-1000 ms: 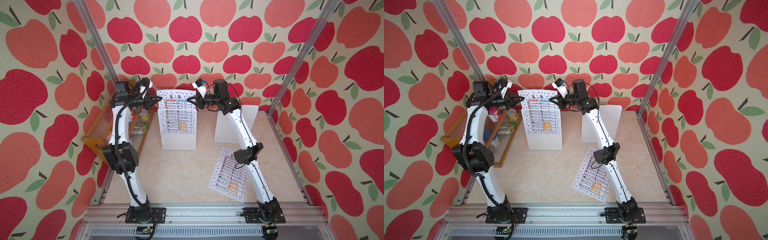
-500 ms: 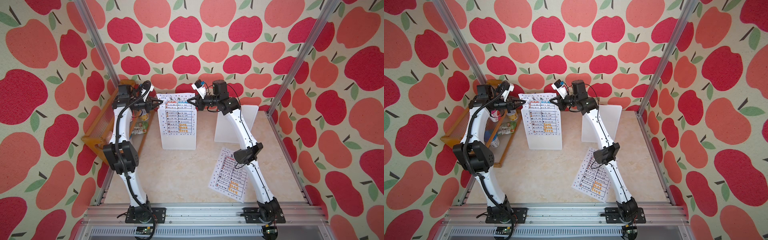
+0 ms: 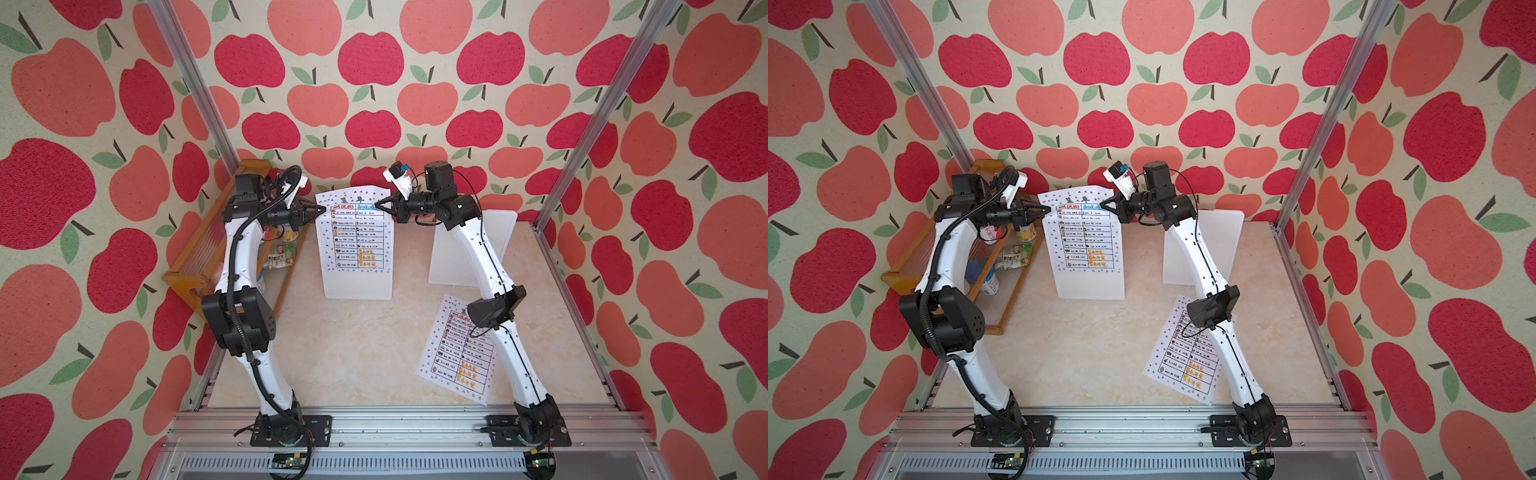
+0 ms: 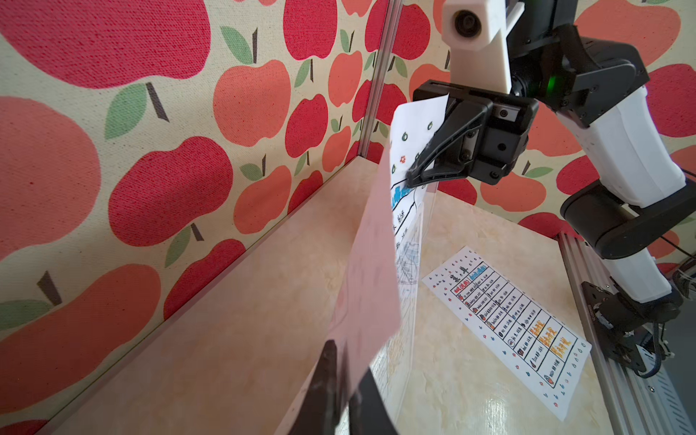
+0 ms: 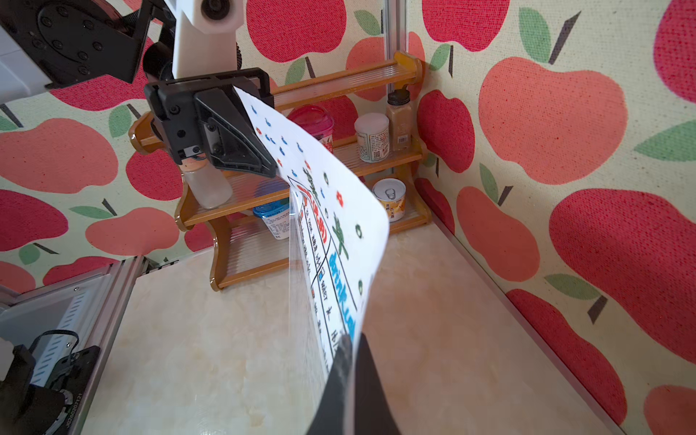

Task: Insert the menus into the narrow rack
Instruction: Insert the menu into the narrow rack.

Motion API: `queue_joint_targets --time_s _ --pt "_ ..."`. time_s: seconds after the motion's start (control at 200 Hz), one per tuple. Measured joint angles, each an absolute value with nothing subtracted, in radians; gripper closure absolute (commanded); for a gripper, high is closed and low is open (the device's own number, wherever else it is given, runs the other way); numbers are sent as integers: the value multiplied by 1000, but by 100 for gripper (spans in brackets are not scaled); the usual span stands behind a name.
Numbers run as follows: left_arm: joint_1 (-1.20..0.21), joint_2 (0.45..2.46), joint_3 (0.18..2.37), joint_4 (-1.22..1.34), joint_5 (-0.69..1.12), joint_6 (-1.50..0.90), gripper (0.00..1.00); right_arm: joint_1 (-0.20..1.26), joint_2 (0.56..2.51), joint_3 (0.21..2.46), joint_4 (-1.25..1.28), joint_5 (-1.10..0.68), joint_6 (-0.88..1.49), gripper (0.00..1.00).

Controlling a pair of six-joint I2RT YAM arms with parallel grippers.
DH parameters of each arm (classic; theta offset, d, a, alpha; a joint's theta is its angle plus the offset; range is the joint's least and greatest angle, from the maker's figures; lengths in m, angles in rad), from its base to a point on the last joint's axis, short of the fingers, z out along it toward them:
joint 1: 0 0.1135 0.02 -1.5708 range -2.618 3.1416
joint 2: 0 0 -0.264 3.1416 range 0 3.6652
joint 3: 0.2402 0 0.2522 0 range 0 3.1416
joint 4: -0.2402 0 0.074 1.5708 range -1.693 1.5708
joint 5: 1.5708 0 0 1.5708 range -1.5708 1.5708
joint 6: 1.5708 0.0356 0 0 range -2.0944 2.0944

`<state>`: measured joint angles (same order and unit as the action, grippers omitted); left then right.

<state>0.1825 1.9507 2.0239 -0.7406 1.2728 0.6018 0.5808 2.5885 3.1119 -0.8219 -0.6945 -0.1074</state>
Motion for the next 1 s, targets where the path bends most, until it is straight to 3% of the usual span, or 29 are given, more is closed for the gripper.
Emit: queue_joint_targets --time_s 0.225,0.42,0.49,0.605,0.8,1.0 --pt "183 1948 2020 -741 1272 602 87 582 2589 3112 -859 -694 -124 95" --pt "183 1951 2086 -752 1271 602 86 582 2589 3112 -863 -694 -127 70" --pt "183 1954 2121 -758 1271 605 86 581 2589 3112 -860 -693 -131 68" --pt "182 1958 2143 -761 1272 607 86 580 2589 3112 -842 -693 -130 70" --pt "179 1979 2144 -777 1271 622 88 575 2589 3112 -827 -694 -125 90" --pt "179 1990 2144 -786 1265 628 88 569 2589 3112 -832 -702 -126 97"
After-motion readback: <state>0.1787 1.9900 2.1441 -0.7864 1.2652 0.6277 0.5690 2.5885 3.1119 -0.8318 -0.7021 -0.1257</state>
